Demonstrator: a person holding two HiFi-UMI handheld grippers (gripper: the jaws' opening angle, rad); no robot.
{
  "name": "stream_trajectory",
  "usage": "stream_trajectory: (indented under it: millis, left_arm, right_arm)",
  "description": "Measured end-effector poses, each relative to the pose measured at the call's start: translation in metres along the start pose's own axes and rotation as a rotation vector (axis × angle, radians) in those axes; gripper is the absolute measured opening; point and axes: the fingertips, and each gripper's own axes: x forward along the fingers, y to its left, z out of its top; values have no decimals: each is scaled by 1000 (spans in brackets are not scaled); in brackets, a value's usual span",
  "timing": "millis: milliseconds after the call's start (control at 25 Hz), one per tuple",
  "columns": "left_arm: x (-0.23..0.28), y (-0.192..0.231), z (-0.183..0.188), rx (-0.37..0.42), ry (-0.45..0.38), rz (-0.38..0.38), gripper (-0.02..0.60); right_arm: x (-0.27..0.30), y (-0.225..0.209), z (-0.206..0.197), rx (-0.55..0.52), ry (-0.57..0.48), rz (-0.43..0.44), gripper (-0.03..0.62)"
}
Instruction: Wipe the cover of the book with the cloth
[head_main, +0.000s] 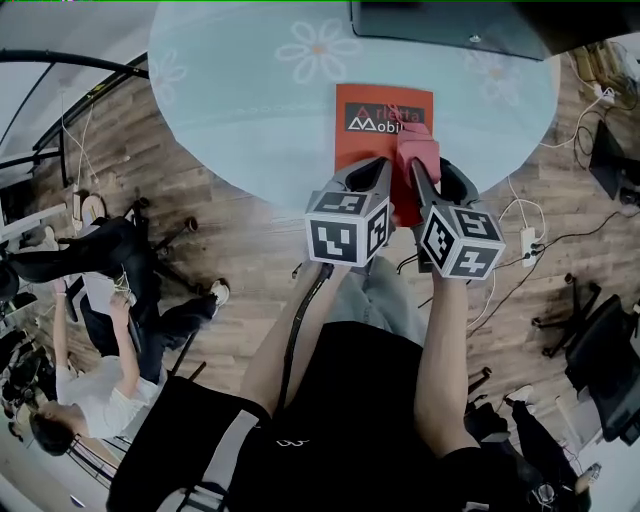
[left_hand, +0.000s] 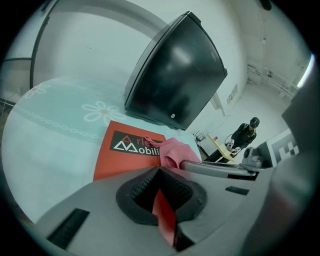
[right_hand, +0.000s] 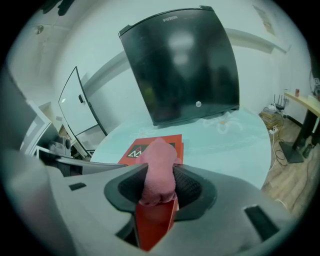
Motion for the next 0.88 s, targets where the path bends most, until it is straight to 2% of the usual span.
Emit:
stream_trajectory:
  millis: [200,320,560,760,880]
  left_arm:
    - [-1,-19,-3,16,4,-30,14]
    - [-4,-24,2,12,-17,-33,14]
    - [-19,-19,4,-21,-73,-5,12]
    - [-42,10,-6,-118,-124,71,12]
    - [-59,25,-6,-122,-160,114,14]
  right_arm:
    - [-13,-16,-3,-37,4,-64,156]
    - [-20,-18,5,-42,-24,-70,156]
    - [-25,4,20,-85,-73,1,155]
    - [-18,45,7,-174,-33,108,156]
    - [-12,65,5,-206,-23,149,156]
